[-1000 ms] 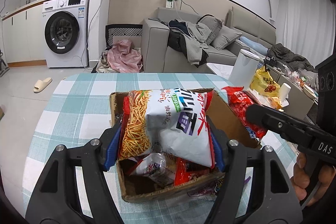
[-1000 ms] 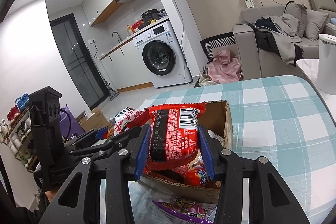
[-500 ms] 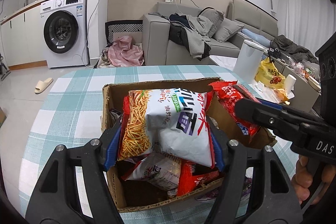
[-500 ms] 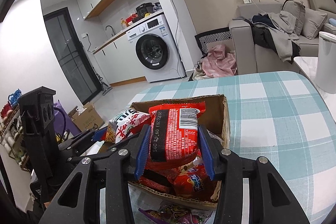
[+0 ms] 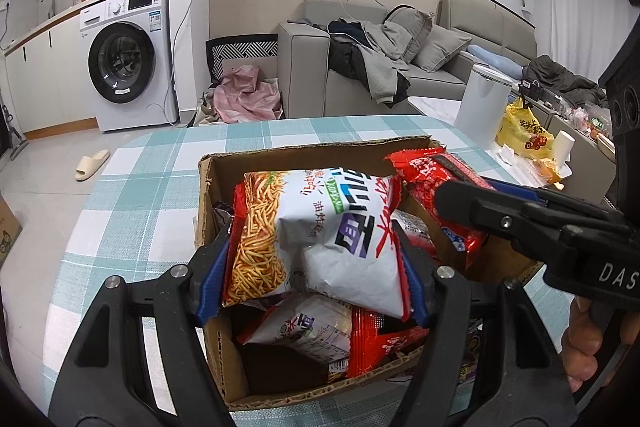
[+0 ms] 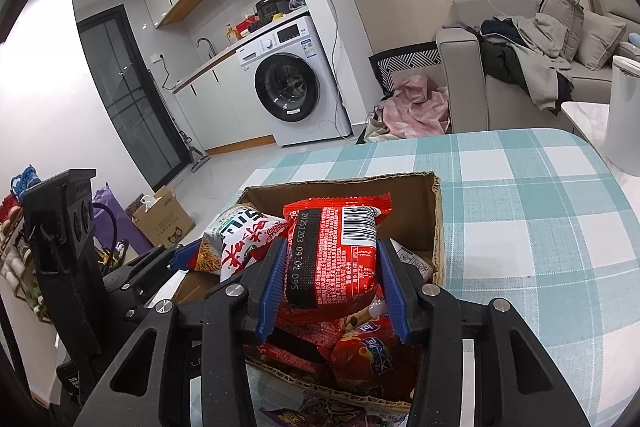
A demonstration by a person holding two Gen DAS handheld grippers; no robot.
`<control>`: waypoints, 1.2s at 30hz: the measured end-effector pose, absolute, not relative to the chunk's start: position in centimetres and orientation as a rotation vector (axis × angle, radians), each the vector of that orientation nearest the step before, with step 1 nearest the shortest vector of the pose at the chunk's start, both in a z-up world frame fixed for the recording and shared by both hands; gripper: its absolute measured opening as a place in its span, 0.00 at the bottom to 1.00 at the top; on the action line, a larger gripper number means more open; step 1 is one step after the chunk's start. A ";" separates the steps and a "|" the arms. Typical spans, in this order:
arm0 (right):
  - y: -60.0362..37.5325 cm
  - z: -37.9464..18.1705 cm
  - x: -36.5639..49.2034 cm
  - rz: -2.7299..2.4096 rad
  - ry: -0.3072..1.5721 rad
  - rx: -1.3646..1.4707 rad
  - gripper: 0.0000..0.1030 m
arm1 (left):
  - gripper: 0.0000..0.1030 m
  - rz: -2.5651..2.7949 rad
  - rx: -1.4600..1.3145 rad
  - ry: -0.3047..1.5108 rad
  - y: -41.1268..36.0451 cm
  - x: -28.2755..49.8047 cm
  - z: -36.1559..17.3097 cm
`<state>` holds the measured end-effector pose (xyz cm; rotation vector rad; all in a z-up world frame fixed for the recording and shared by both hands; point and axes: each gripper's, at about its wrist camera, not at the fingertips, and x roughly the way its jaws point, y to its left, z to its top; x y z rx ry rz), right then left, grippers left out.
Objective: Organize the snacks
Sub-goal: 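Lower both bags into the box and open both tools, then move left tool to the blue cookie packet while right tool approaches purple snack bag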
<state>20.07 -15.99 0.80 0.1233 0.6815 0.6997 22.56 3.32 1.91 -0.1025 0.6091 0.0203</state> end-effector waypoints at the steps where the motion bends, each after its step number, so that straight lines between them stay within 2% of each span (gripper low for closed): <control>1: -16.0 0.8 20.2 0.695 0.683 0.123 0.44 | 0.66 0.019 -0.102 0.609 3.3 22.5 1.9; 4: -16.1 1.1 20.1 0.689 0.686 0.124 0.45 | 0.67 0.019 -0.102 0.613 3.3 22.5 1.9; 5: -16.2 1.2 20.1 0.689 0.685 0.123 0.49 | 0.69 0.014 -0.105 0.614 3.3 22.4 1.9; 8: -16.4 1.8 19.8 0.692 0.673 0.109 0.53 | 0.79 -0.005 -0.119 0.619 3.7 22.1 2.0; 13: -17.1 2.5 19.0 0.697 0.669 0.086 0.73 | 0.82 -0.018 -0.136 0.636 4.1 21.2 2.7; 15: -17.6 2.8 18.5 0.707 0.668 0.085 0.89 | 0.84 -0.007 -0.130 0.632 4.0 20.6 3.2; 18: -18.4 3.1 17.6 0.714 0.659 0.086 0.97 | 0.88 0.003 -0.106 0.621 3.8 19.3 3.9; 20: -18.9 3.1 17.1 0.712 0.664 0.075 0.99 | 0.91 0.002 -0.095 0.615 3.8 18.2 4.5; 22: -19.3 3.1 16.6 0.700 0.672 0.062 0.99 | 0.99 0.006 -0.093 0.605 3.9 17.3 4.9; 36: -21.6 1.4 14.4 0.654 0.732 0.048 1.00 | 0.99 0.023 -0.117 0.592 5.1 11.1 5.9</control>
